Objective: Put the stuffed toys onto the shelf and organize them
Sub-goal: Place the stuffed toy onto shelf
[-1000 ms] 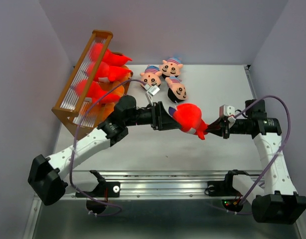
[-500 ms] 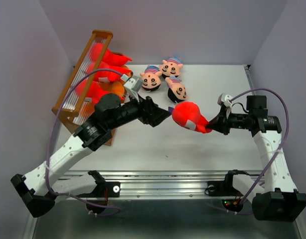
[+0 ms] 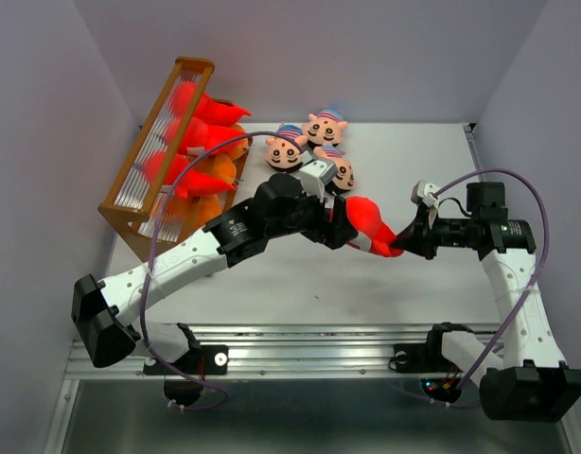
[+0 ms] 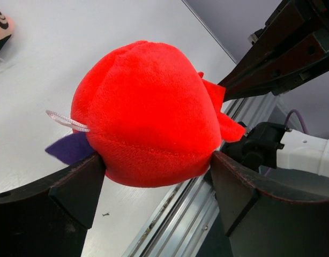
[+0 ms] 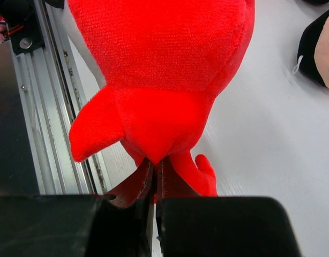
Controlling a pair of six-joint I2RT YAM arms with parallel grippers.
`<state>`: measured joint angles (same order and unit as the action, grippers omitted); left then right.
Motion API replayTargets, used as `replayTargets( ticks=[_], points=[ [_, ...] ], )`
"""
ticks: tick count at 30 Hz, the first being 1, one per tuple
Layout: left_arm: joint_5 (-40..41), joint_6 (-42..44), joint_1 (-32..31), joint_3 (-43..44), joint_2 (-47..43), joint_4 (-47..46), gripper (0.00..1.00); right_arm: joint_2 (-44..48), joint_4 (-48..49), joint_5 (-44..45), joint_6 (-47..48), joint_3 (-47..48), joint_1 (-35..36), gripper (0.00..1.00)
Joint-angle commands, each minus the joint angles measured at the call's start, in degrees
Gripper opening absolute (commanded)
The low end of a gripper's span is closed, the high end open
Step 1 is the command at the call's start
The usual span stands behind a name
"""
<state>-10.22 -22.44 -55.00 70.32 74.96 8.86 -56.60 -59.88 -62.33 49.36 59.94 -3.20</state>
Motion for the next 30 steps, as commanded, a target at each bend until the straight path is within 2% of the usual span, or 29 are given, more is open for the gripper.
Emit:
replayTargets(
  ticks=[1,2,5,6,9,13,20,28,29,30],
  points=[
    [-1.1,2.0,-0.7,4.2,1.2,-2.2,0.86,1.8,0.5,-2.4,0.2,2.3,0.6,0.01],
    [-1.4,2.1,-0.6,4.3,1.5,-2.1,0.76,1.9,0.8,-3.0,-0.2,2.3,0.6,0.01],
    [-1.5,2.8,-0.6,3.9,2.1,-2.0,0.58,2.5,3.0,-4.2,-3.3,2.3,0.6,0.01],
    [-1.3,3.0,-0.6,3.3,2.0,-2.0,0.40,2.7,3.6,-4.5,-4.1,2.4,0.6,0.01],
    [1.1,3.2,-0.5,1.8,1.4,-1.7,0.00,3.1,6.2,-5.3,-7.4,2.4,0.6,0.01],
    [3.9,3.4,0.3,-1.2,-0.9,-1.7,0.00,4.0,9.9,-5.6,-11.4,1.6,0.6,0.01],
    [2.3,1.4,4.6,-8.8,-5.2,-3.1,0.00,5.4,18.1,-8.1,-20.3,0.9,0.6,0.01],
    [1.1,0.4,5.4,-10.6,-7.2,-4.9,0.00,4.6,21.3,-11.1,-23.9,0.4,0.6,0.01],
    [1.1,0.3,5.4,-10.4,-7.5,-5.1,0.01,4.5,21.2,-11.0,-23.8,0.4,0.6,0.01],
    [1.1,0.4,5.5,-9.5,-8.2,-5.2,0.19,4.5,21.2,-10.7,-23.8,0.4,0.6,0.01]
  ],
)
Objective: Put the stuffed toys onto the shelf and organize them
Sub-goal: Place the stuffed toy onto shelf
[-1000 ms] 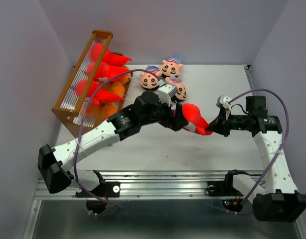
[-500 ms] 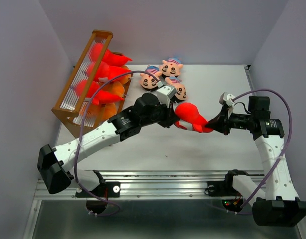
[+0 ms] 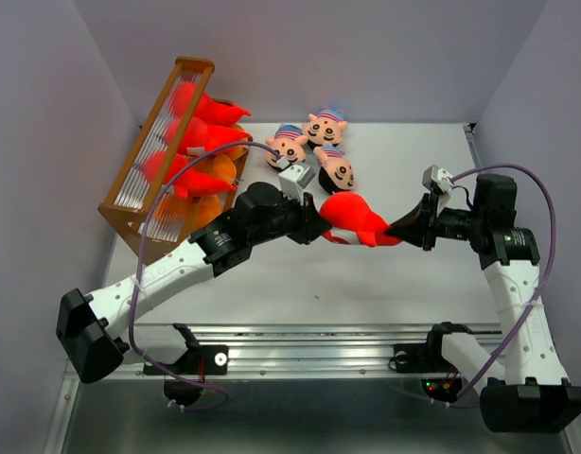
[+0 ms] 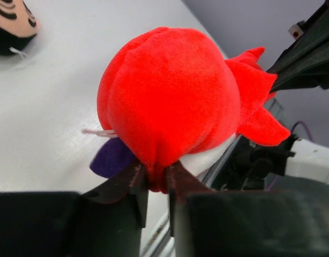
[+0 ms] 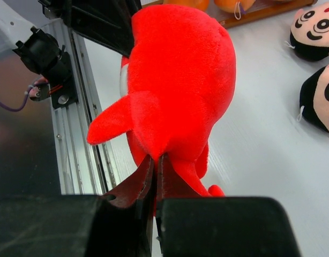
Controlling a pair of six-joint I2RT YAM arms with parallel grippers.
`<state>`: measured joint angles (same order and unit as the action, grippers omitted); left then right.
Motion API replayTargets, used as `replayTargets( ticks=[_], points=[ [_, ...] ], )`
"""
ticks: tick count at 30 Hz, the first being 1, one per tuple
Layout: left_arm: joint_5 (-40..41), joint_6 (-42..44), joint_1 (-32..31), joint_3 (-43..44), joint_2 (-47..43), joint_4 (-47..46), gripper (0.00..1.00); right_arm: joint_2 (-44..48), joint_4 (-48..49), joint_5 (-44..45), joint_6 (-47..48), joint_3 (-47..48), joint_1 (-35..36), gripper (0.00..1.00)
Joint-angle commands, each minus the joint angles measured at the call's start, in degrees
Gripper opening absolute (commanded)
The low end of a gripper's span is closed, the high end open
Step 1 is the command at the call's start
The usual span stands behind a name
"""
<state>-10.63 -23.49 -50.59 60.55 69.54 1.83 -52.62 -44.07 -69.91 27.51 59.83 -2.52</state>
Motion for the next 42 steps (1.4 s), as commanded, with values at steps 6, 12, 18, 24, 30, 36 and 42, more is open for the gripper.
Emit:
replayTargets(
  ticks=[6,12,18,24,30,36,42],
  points=[
    [4.2,3.4,1.1,4.9,-8.5,2.1,0.75,-0.1,5.4,-2.5,-2.0,0.7,-0.1,0.01],
    [9.1,6.9,1.3,10.6,-13.1,7.7,0.80,-1.3,6.8,-1.5,-2.7,0.8,-0.1,0.01],
    [16.0,12.4,1.3,18.8,-15.9,13.7,0.80,-3.9,11.2,0.7,-5.4,1.2,3.7,0.01],
    [18.3,14.2,1.3,23.3,-17.8,13.1,0.81,-8.8,20.0,9.4,-12.6,3.2,18.0,0.01],
    [18.6,15.0,1.3,25.6,-18.7,11.5,0.81,-23.3,24.5,14.9,-20.2,14.4,28.7,0.01],
    [19.9,15.1,1.2,26.6,-20.0,10.7,0.85,-36.6,26.7,20.1,-25.8,26.9,39.5,0.01],
    [20.7,15.6,1.3,26.1,-20.7,10.3,0.86,-46.5,29.3,21.0,-32.0,35.7,44.5,0.01]
  ],
)
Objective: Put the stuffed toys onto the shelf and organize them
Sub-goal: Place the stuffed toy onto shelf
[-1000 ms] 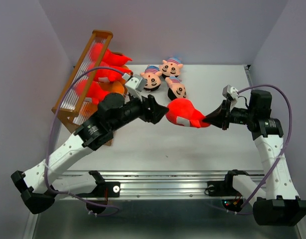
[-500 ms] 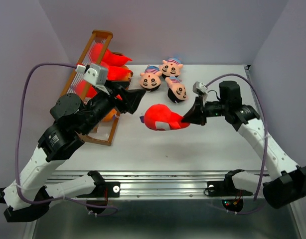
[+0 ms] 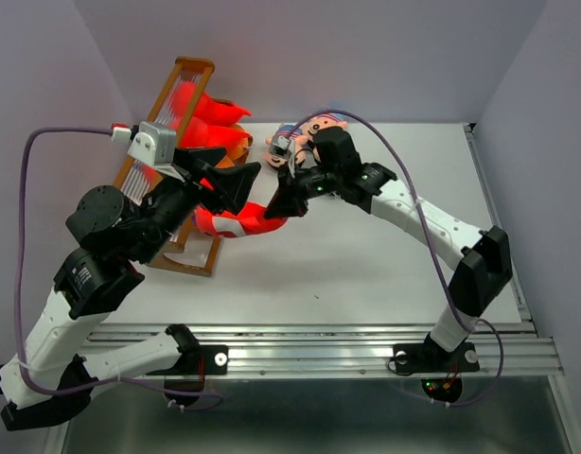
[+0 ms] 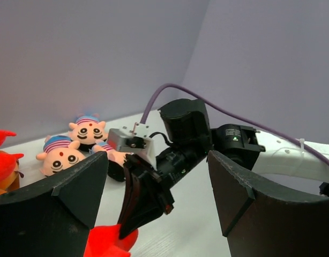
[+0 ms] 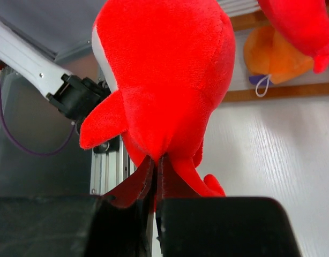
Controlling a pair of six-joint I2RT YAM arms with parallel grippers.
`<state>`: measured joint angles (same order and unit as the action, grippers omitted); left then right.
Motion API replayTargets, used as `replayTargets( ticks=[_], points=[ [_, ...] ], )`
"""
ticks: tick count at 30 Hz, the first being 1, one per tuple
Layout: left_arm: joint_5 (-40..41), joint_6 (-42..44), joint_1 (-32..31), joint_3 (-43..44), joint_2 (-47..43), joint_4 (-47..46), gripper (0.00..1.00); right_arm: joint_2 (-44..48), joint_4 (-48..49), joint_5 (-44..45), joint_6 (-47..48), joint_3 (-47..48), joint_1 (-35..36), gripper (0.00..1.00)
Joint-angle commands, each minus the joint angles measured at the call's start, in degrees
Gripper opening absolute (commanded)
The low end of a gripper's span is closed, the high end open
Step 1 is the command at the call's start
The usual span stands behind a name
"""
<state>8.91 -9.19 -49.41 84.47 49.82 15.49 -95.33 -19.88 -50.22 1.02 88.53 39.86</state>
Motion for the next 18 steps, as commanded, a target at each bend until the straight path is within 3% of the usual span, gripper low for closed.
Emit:
replayTargets(
  ticks=[1,18],
  points=[
    [1.1,1.3,0.1,1.9,-1.0,-3.4,0.86,-4.7,5.2,1.3,-5.8,8.0,2.2,0.01],
    [1.5,-0.1,0.0,-1.1,-4.0,-4.5,0.88,-14.4,13.3,2.8,-15.8,14.6,9.4,0.01]
  ],
)
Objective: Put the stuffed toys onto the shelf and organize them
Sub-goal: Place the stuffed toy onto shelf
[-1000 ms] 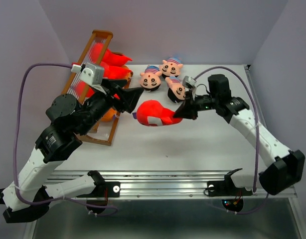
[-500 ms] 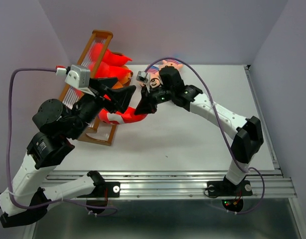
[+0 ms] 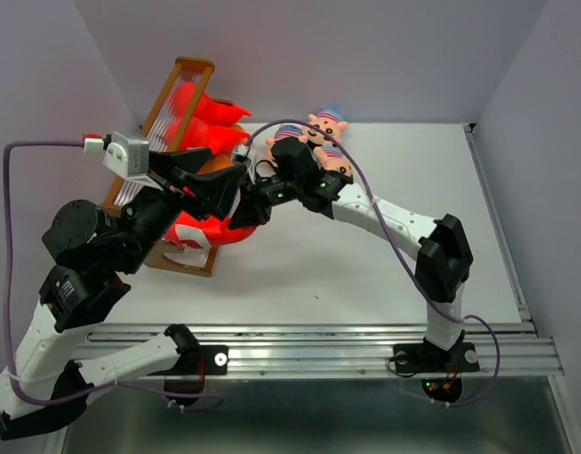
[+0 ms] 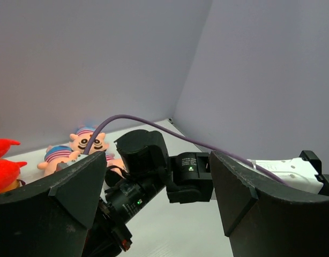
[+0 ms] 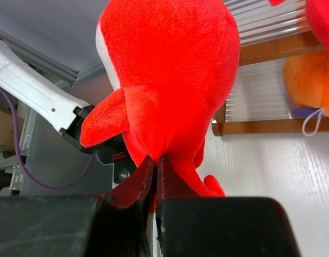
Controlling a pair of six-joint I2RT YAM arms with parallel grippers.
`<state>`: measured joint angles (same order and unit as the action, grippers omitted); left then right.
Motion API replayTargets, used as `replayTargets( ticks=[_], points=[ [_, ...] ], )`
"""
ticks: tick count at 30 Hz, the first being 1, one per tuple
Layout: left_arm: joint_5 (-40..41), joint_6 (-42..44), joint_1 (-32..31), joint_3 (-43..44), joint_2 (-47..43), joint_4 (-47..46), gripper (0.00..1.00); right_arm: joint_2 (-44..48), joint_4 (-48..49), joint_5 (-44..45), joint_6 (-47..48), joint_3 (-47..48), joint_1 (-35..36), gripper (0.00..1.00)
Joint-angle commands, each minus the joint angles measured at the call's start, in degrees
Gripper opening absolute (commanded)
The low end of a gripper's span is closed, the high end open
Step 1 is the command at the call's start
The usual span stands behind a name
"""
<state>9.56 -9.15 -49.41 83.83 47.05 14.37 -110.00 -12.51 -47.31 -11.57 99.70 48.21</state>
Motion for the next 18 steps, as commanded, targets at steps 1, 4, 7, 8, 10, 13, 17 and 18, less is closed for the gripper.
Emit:
replayTargets(
  ticks=[1,4,7,8,10,13,17,18],
  points=[
    [0.9,-0.3,0.0,-0.6,-1.3,-3.4,0.88,0.0,6.3,-0.1,-3.5,3.5,1.1,0.01],
    [0.9,-0.5,0.0,-1.0,-1.8,-3.5,0.88,-0.9,7.3,0.6,-4.6,4.2,1.7,0.00],
    [0.7,-1.0,0.0,-1.1,-2.0,-3.6,0.88,-2.4,7.4,1.3,-5.4,5.1,2.2,0.00],
    [0.7,-1.0,0.1,-1.1,-2.0,-3.6,0.88,-2.8,7.3,1.7,-5.4,5.8,2.9,0.01],
    [0.7,-1.4,0.1,-1.2,-2.0,-3.3,0.88,-3.7,7.5,3.3,-5.2,6.2,2.9,0.01],
    [0.5,-1.8,0.1,-1.1,-2.0,-2.9,0.88,-4.5,7.9,4.9,-5.7,7.1,2.9,0.01],
    [0.5,-2.3,0.1,-1.4,-2.3,-2.8,0.88,-5.7,8.0,5.6,-6.5,8.1,2.9,0.01],
    [0.5,-2.4,0.1,-1.7,-2.4,-2.9,0.88,-6.0,8.1,5.7,-6.6,8.3,2.9,0.01]
  ],
)
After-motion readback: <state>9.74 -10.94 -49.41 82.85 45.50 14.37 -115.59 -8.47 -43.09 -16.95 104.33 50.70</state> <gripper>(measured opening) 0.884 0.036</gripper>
